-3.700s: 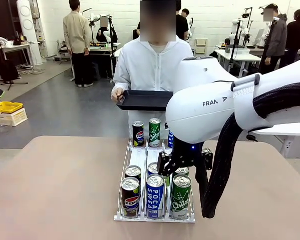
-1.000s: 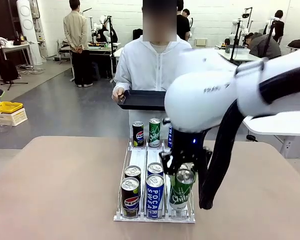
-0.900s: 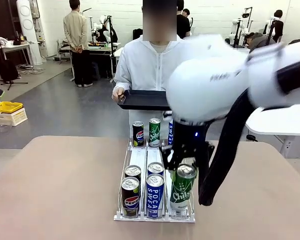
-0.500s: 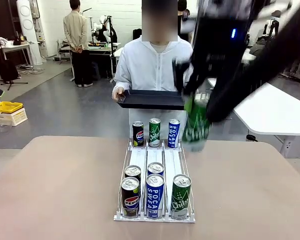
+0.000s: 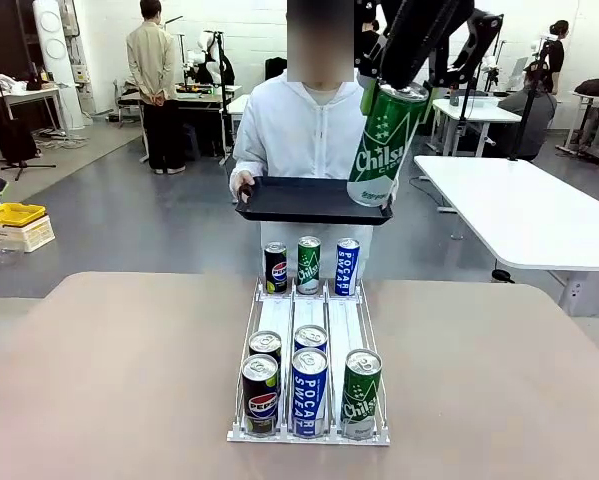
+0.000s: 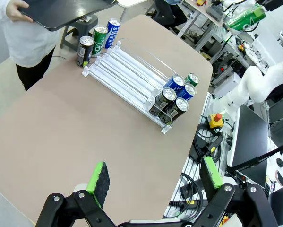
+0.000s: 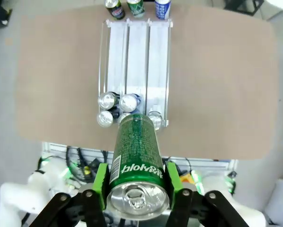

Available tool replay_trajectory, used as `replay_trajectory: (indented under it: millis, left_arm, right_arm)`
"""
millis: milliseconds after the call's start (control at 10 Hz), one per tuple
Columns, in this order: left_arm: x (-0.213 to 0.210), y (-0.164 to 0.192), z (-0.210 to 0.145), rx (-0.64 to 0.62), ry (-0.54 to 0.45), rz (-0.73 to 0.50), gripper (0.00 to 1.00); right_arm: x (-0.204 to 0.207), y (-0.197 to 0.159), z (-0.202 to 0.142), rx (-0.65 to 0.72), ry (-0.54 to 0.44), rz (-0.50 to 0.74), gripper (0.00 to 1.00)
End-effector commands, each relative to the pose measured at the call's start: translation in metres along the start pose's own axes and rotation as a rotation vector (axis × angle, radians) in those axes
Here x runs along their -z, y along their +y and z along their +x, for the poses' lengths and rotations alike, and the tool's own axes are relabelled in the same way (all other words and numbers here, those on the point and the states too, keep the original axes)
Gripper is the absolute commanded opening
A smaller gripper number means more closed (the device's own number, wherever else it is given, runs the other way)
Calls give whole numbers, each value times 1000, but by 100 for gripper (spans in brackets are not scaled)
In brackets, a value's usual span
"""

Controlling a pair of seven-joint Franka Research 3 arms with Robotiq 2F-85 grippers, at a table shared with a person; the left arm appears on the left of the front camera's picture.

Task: Retrieve and hand over the desired beverage to the person.
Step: Pick up a can of the same type that the person held from the Automatic Can Dispenser, then place the picked can on the Handle tray extended by the person.

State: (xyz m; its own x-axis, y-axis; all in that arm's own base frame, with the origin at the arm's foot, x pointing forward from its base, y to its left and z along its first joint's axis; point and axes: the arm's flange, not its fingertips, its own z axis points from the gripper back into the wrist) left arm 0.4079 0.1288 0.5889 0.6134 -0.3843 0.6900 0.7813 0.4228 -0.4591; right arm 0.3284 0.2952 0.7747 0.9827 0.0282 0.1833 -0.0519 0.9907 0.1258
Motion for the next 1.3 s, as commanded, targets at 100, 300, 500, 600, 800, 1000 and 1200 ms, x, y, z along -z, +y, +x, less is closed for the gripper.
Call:
replay_trajectory:
  millis: [100,300,500,600,800,1000,1200]
  left_arm:
    - [-2,-1,2,-1,-7,-9,100]
    - [-2,-1,2,-1,-7,-9,100]
    - [-2,-1,2,-1,-7,-9,100]
    - [-2,-1,2,-1,-7,-9,100]
    - [-2,-1,2,-1,-7,-9,100]
    - [-2,-1,2,-1,-7,-9,100]
    - [-2,-1,2,-1,-7,-9,100]
  right_arm:
    - [2,11,14,-32,43,-2,55]
    - [6,2,10,-2,18,7,55]
    - [6,2,10,-2,18,7,55]
    - [6,2,10,-2,18,7,55]
    - [6,2,10,-2,18,7,55]
    - [6,2,10,-2,18,7,55]
    - [6,2,10,-2,18,7,55]
